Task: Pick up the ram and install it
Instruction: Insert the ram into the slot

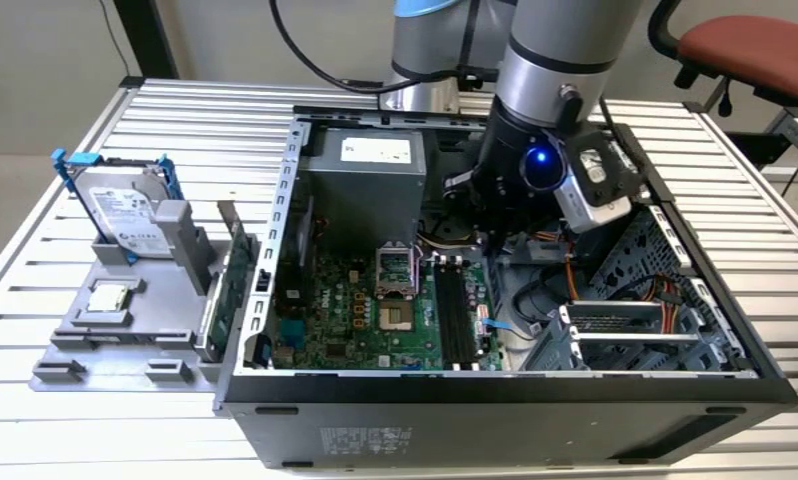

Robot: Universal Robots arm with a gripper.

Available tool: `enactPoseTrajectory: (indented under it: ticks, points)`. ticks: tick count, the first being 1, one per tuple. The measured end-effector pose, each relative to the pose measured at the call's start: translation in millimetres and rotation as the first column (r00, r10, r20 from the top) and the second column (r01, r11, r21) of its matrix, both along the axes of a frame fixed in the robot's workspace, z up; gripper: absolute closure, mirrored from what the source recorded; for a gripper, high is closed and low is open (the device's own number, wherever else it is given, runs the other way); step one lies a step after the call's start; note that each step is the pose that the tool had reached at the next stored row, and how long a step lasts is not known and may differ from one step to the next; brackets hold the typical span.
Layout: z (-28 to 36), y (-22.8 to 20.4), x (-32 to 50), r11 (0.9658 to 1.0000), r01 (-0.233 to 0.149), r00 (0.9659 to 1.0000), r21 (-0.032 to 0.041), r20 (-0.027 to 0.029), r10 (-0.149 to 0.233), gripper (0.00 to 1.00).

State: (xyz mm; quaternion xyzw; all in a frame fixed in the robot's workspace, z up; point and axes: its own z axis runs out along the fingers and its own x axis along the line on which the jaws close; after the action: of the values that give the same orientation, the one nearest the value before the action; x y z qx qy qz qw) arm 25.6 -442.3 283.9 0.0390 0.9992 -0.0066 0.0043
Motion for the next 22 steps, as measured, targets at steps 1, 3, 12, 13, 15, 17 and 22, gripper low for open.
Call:
enactPoseTrajectory:
  ticks: [1,3,12,13,15,17,22]
  points:
    - [-1.9,0.0,0.0,1.0000,0.000,1.0000,0.0000,0.0000,0.000,1.00]
    - [-5.4,0.0,0.0,1.0000,0.000,1.0000,0.0001,0.0000,0.000,1.00]
    - [-13.1,0.0,0.0,1.0000,0.000,1.0000,0.0001,-0.0040,0.000,1.00]
    - [-14.9,0.0,0.0,1.0000,0.000,1.0000,0.0002,-0.0040,0.000,1.00]
    - [-18.5,0.0,0.0,1.0000,0.000,1.0000,0.0002,-0.0040,0.000,1.00]
    - [-22.2,0.0,0.0,1.0000,-0.002,1.0000,0.0001,-0.0041,0.002,1.00]
    - [-31.0,0.0,-0.2,1.0000,-0.006,1.0000,0.0000,-0.0041,0.006,1.00]
